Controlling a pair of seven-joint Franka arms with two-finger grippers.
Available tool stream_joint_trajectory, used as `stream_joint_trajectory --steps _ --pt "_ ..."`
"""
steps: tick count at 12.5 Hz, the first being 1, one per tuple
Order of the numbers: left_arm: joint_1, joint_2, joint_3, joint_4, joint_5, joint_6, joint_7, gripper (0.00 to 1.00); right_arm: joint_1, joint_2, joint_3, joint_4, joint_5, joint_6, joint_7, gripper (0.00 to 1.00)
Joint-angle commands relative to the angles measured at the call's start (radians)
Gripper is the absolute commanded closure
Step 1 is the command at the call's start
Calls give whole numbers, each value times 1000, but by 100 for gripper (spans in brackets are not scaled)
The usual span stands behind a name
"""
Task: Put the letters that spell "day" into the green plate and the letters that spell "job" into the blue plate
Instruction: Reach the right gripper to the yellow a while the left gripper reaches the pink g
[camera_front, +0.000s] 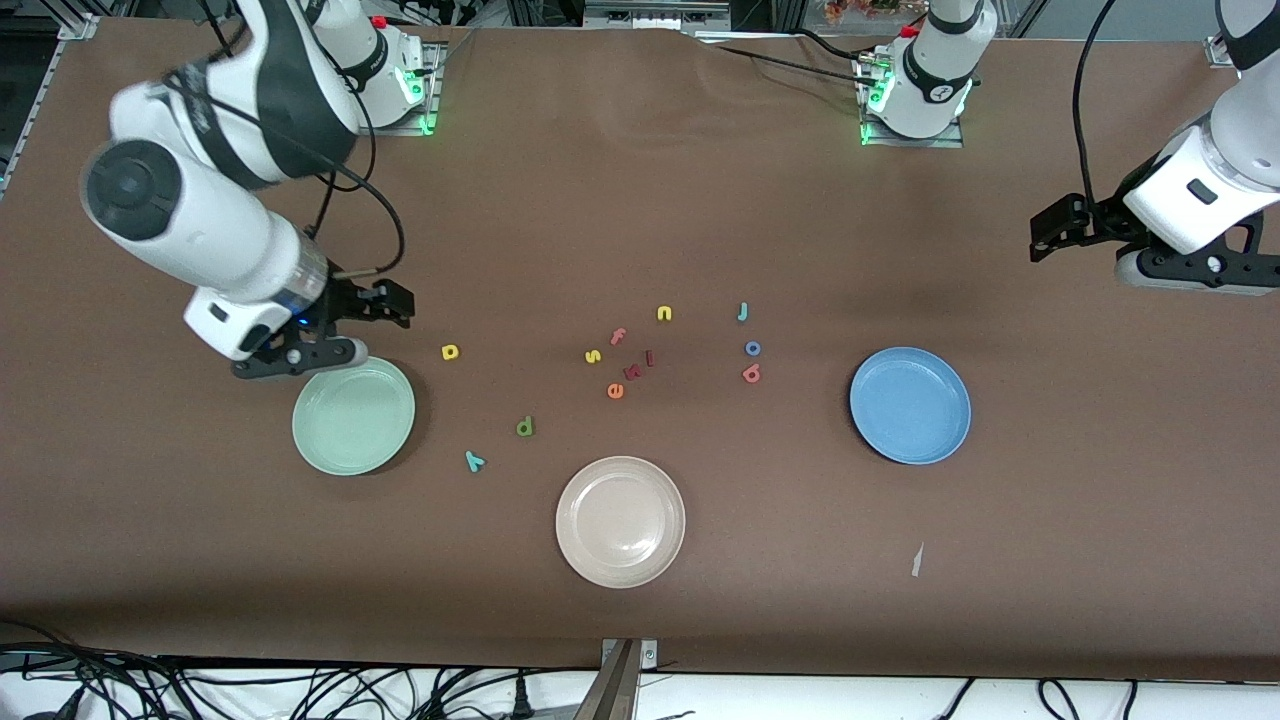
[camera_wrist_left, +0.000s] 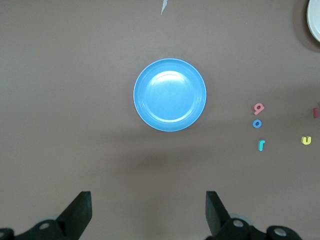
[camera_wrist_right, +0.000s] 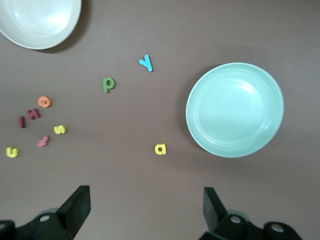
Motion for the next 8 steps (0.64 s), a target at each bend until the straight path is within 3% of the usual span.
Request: stream_joint_trajectory --steps 1,4,8 --pt "-30 13 -6 -4 15 -6 3 0 -7 -32 16 -170 9 137 -89 0" --pt "-112 79 -6 4 19 1 -9 0 -8 -27 16 -305 9 278 -114 0" --pt "-231 290 -6 169 12 8 -32 0 -6 4 39 -477 1 522 -117 0"
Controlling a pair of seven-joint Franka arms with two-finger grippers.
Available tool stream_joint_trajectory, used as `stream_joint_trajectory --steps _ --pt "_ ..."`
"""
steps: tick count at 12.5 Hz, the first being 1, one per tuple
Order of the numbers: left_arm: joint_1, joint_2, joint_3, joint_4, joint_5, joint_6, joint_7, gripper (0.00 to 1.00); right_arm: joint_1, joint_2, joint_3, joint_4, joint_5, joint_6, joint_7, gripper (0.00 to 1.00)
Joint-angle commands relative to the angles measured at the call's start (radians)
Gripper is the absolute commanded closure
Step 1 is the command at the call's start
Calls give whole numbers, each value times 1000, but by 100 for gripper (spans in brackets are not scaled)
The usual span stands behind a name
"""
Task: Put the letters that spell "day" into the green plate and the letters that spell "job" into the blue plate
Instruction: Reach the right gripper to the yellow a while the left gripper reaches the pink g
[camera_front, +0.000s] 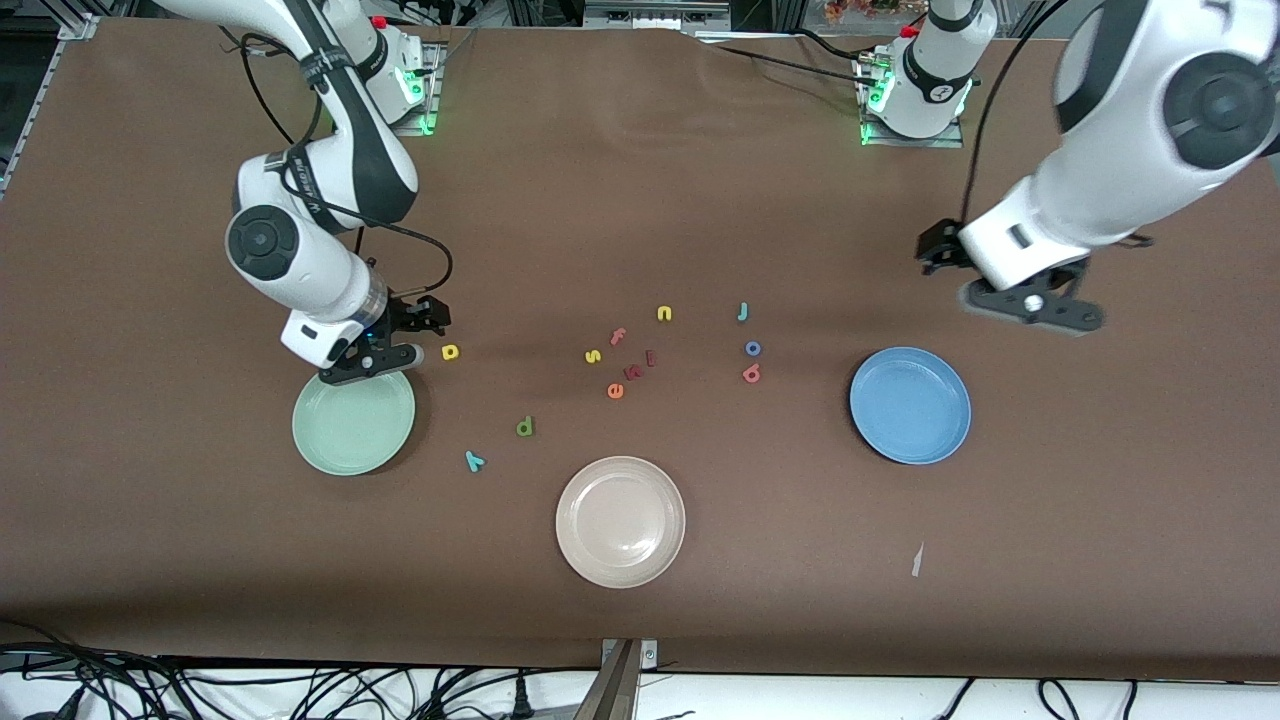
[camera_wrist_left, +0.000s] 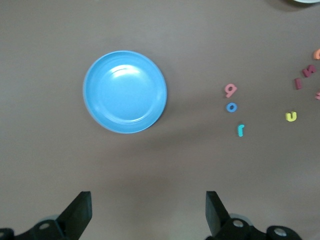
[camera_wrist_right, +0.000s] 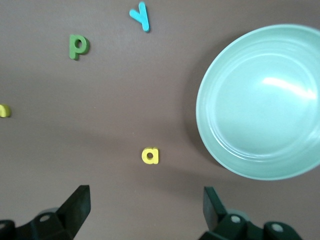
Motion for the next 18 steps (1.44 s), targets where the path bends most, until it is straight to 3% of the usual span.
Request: stream_joint_trajectory --steps 1,2,5,10,13,16,18 --pt "-64 194 5 164 12 -13 -45 0 -5 5 20 -122 1 156 -17 0" --pt "-88 246 5 187 12 17 -71 0 -5 27 23 -130 -2 185 -19 0" --pt "-119 351 5 173 -13 274 -82 0 7 101 25 -130 -2 284 -27 0" --pt "-217 538 8 170 -29 457 -286 0 27 153 26 -130 -5 347 -27 1" --pt "-222 609 8 163 -29 504 -295 0 30 156 26 -130 -5 350 -27 20" --pt "-246 597 7 91 -29 518 -350 0 30 170 26 -150 -5 396 -46 39" --pt "-250 589 5 51 -34 518 -352 0 30 170 26 -159 -5 404 -59 39"
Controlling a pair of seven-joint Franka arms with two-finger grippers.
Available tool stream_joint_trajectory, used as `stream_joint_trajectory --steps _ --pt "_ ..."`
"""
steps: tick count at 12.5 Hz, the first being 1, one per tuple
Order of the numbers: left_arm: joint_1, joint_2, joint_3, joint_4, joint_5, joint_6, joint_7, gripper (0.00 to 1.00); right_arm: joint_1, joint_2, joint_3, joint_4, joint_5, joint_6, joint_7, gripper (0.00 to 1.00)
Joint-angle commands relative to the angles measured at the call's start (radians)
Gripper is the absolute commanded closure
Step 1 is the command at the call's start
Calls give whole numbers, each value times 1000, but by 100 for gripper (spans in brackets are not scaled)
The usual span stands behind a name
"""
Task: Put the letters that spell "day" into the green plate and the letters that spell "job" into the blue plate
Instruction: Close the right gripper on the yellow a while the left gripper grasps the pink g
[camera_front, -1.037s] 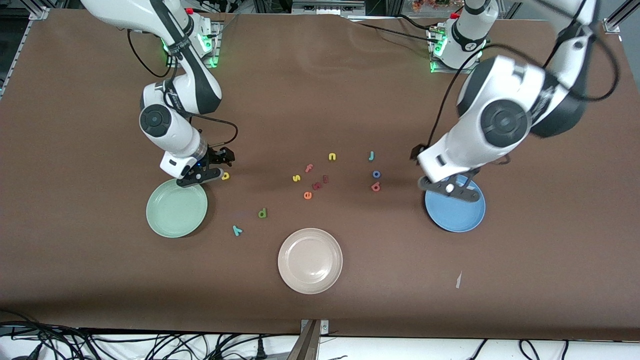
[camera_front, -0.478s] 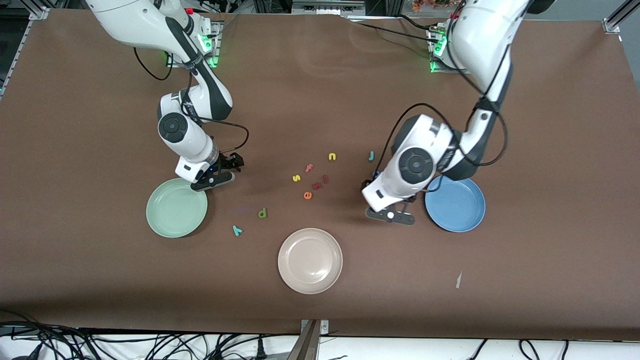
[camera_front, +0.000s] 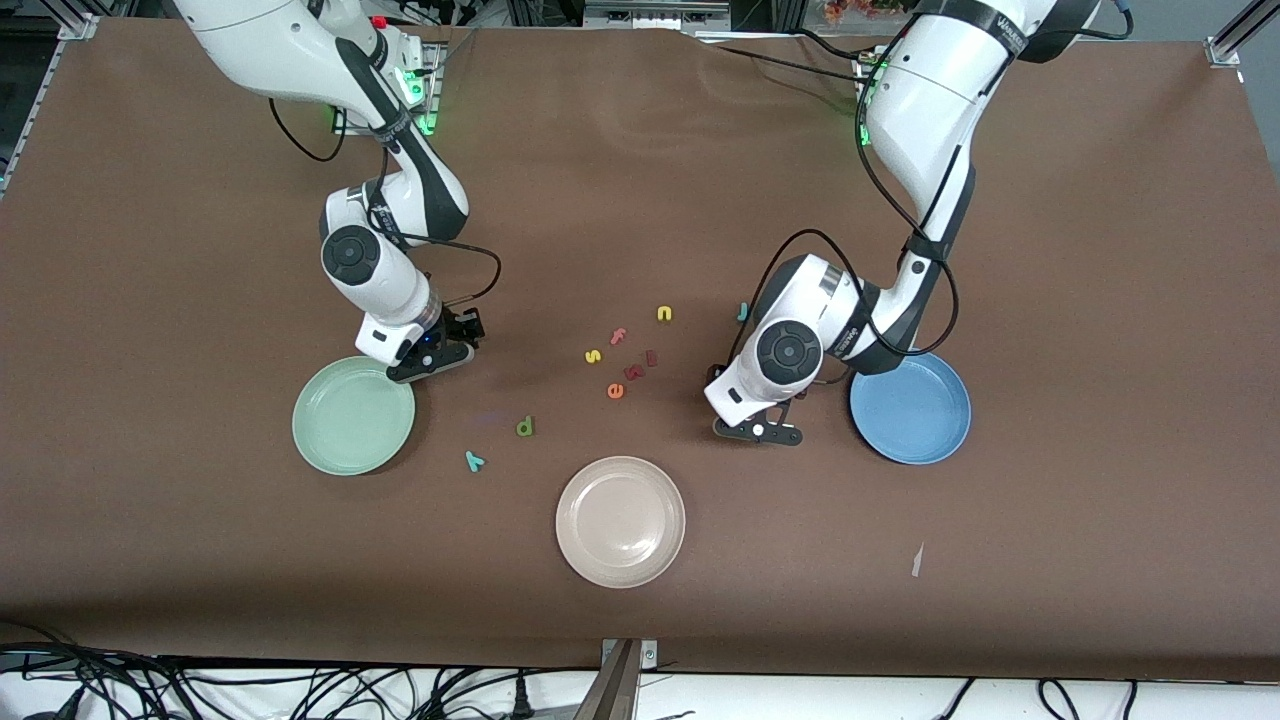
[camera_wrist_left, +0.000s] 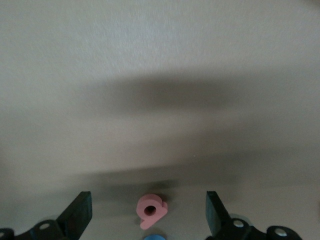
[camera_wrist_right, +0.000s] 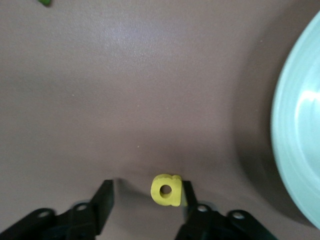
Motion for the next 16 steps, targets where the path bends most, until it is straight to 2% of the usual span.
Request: stream_joint_trajectory --steps 1,2,5,7,9,10,11,13,14,15,16 --pt "-22 -27 9 -55 -12 5 -16 3 2 1 0 -23 -3 32 -21 39" --pt "-27 -29 9 -57 -12 5 -16 8 2 1 1 -24 -3 32 -21 39" --pt "-27 -30 9 -75 -12 5 -16 23 2 0 0 -35 -3 37 -22 50" --pt "-27 -39 7 -95 -15 5 -16 23 2 -3 0 -33 -3 35 -22 48" --pt "-27 -39 7 -97 -15 5 -16 28 2 -8 -2 -33 -3 29 -33 44" --pt "-27 -39 7 -97 -15 5 -16 38 2 -9 -2 -33 -3 28 -33 42" --pt "-27 -39 7 -97 -17 5 -16 56 2 -9 -2 -32 -3 28 -36 38" --pt "-27 -41 6 -95 -17 5 -16 92 1 -19 -5 -29 -3 26 -42 36" --pt "-25 -47 7 -95 -17 4 -16 100 2 -19 -5 -30 -3 26 -44 36" --pt "-22 -56 7 -94 -17 -1 -11 100 2 -19 -5 -35 -3 26 -44 41" --pt "-16 -68 7 -92 -11 -8 -2 100 2 -20 -5 -38 -3 26 -50 52"
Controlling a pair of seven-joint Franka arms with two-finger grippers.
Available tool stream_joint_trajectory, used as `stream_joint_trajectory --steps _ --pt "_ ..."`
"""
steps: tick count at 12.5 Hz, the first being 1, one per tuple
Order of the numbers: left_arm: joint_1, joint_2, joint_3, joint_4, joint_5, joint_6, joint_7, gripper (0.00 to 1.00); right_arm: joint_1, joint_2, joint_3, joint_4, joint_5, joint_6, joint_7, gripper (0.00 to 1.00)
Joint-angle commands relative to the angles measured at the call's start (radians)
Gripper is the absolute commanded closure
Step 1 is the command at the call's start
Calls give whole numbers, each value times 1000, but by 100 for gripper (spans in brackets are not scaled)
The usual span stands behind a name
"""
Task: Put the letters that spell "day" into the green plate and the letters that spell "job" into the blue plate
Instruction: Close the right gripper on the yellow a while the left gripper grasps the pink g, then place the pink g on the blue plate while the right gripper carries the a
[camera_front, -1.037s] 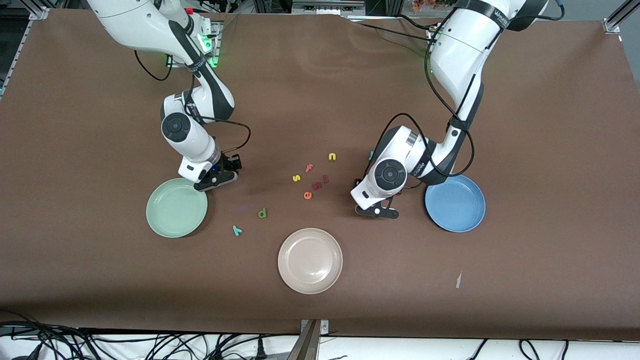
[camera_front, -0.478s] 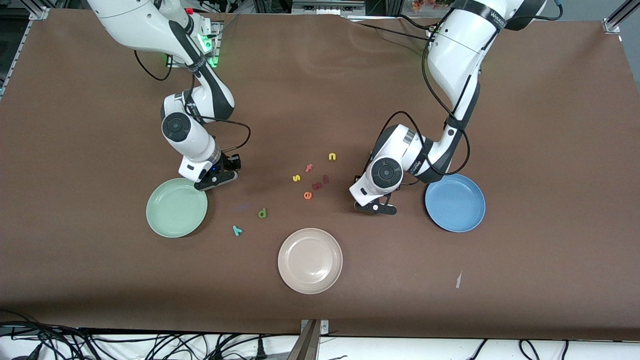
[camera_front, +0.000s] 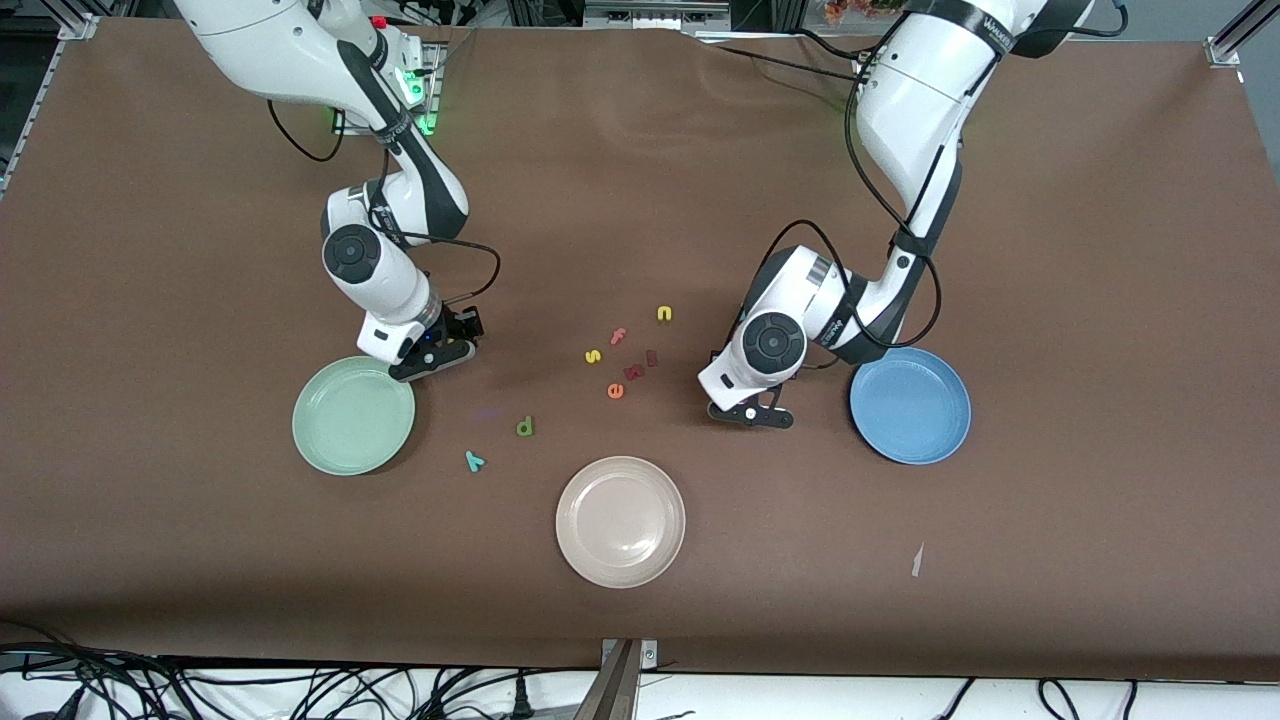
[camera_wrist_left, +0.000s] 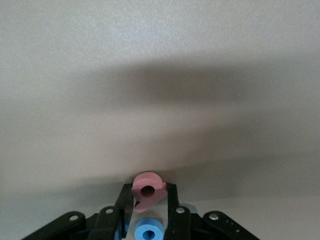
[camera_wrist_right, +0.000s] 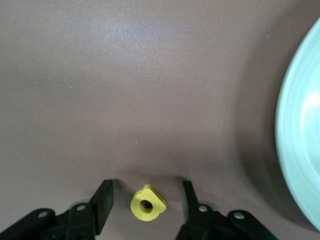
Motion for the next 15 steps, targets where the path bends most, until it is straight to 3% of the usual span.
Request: stream_joint_trajectory --steps 1,5,9,11,15 --pt "12 -73 10 -33 -6 -16 13 100 2 -18 -3 -30 -3 15 -28 55" --pt "162 -174 14 -33 -5 -161 279 100 1 -27 -3 -52 -3 16 -32 54" --pt "283 -195 14 -42 52 -238 403 100 1 -28 -3 -73 -3 26 -43 55" --pt "314 -185 14 -75 54 -228 438 100 1 -28 -3 -78 -3 26 -48 69" --pt "324 -188 14 -233 71 -49 439 100 1 -30 -5 -76 -1 23 -55 83"
